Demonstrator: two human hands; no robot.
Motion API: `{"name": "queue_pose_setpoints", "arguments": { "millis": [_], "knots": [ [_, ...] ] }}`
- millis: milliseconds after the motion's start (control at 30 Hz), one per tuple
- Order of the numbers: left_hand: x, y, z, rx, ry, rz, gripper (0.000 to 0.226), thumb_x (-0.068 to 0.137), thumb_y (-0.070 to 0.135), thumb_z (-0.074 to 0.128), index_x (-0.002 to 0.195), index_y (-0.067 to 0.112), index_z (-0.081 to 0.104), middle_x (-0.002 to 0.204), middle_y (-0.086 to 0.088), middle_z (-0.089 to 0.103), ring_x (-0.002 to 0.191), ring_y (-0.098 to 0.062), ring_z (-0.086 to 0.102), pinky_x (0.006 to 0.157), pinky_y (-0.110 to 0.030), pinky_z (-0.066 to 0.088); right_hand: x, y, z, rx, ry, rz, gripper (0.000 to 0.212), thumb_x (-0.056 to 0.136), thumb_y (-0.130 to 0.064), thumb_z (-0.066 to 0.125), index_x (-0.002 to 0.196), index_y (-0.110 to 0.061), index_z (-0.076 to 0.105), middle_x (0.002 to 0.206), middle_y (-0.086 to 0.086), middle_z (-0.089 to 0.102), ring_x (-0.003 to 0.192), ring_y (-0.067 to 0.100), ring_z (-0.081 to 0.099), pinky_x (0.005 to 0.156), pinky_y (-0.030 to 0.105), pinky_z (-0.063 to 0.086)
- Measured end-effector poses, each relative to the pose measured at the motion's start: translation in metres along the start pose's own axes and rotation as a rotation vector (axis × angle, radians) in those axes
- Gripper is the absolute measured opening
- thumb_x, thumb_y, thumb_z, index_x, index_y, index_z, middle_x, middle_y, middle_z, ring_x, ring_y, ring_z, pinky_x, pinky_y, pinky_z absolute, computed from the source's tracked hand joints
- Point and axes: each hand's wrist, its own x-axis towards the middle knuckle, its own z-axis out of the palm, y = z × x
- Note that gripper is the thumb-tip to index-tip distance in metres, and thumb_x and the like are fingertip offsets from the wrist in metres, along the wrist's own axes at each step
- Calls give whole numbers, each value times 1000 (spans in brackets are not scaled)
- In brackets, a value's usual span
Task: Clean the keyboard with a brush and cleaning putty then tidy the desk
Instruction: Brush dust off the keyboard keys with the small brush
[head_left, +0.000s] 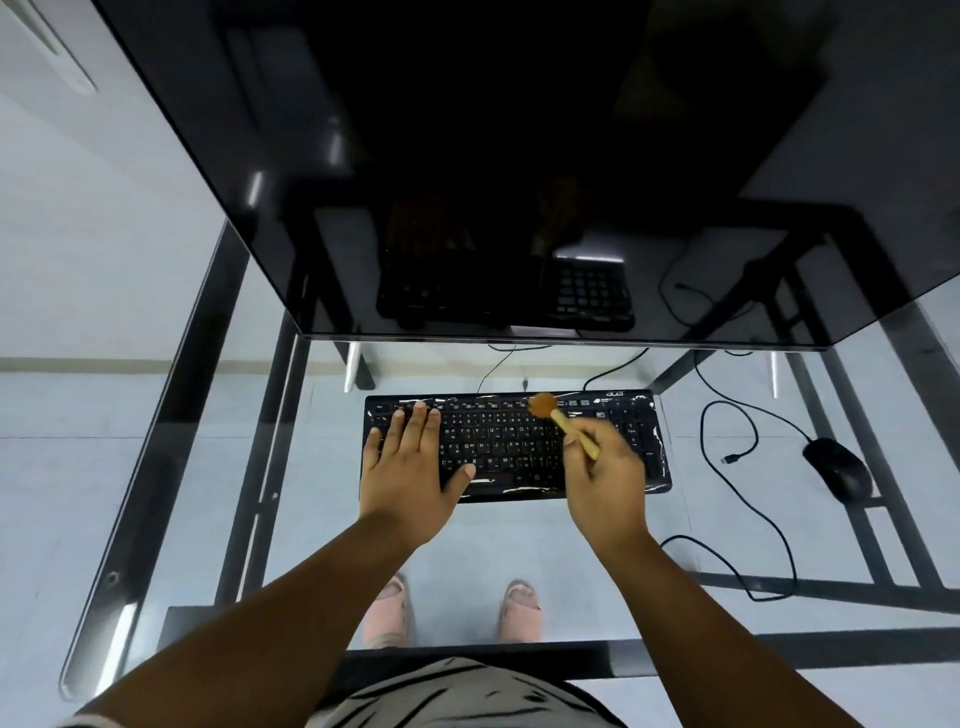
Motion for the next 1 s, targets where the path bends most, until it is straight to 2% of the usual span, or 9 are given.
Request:
{"name": "queue_pose_setpoints", "arguments": {
  "millis": [67, 133, 233, 433, 500, 600, 700, 833, 1000],
  "knots": [
    [1, 8, 3, 4, -2, 16, 85, 88, 70, 19, 155, 20, 5, 163, 3, 3, 150, -17, -2, 120, -43, -2, 4, 5, -6, 49, 56, 29, 17, 94, -20, 53, 106, -20, 64, 70, -3, 61, 55, 14, 51, 52, 28, 42],
    [2, 16, 7, 17, -17, 50, 89, 83, 72, 9, 155, 20, 4, 163, 4, 1, 149, -14, -3, 119, -42, -3, 6, 7, -12, 53, 8, 17, 16, 94, -16, 55, 107, -19, 65, 65, -5, 58, 51, 12, 48, 49, 26, 39],
    [4, 26, 12, 20, -45, 91, 92, 78, 73, 2, 155, 21, 2, 163, 6, -3, 149, -12, -6, 120, -41, -4, 8, 16, -19, 17, 68, 47, 17, 93, -15, 55, 107, -20, 64, 73, -4, 62, 58, 15, 54, 55, 28, 43],
    [6, 46, 19, -2, -58, 148, 90, 80, 72, 5, 155, 22, 0, 162, 7, -9, 148, -11, -10, 120, -39, -2, 10, 32, -33, 35, 108, 112, 17, 94, -19, 54, 107, -25, 62, 77, -7, 65, 64, 17, 58, 59, 35, 51],
    [7, 54, 21, -14, -62, 165, 87, 83, 71, 11, 155, 22, 0, 161, 8, -10, 148, -10, -11, 120, -37, -3, 11, 38, -39, 63, 139, 122, 17, 95, -20, 53, 109, -24, 61, 78, -6, 65, 63, 17, 58, 58, 33, 50],
    [8, 63, 25, -42, -68, 182, 86, 84, 71, 14, 154, 23, -1, 161, 9, -12, 146, -7, -14, 120, -36, -3, 10, 44, -47, 52, 91, 110, 17, 95, -18, 53, 107, -23, 62, 77, -5, 64, 59, 14, 54, 55, 30, 46],
    [9, 70, 30, -39, -81, 190, 90, 81, 73, 10, 154, 23, -1, 161, 9, -13, 146, -7, -15, 119, -36, -2, 10, 51, -56, 49, 182, 152, 16, 95, -18, 52, 108, -19, 61, 83, -3, 65, 69, 18, 59, 62, 35, 51],
    [9, 77, 33, -45, -81, 183, 90, 81, 73, 11, 154, 22, 0, 161, 7, -11, 147, -10, -14, 119, -36, -1, 6, 52, -65, 76, 78, 115, 16, 94, -15, 54, 105, -23, 63, 73, -4, 62, 59, 14, 54, 54, 30, 46],
    [8, 85, 34, -20, -88, 155, 85, 87, 70, 21, 154, 21, -1, 161, 6, -13, 147, -11, -15, 120, -37, -2, 7, 59, -76, 92, 133, 146, 14, 94, -15, 55, 104, -21, 63, 74, -7, 63, 59, 13, 55, 53, 30, 46]
  ]
}}
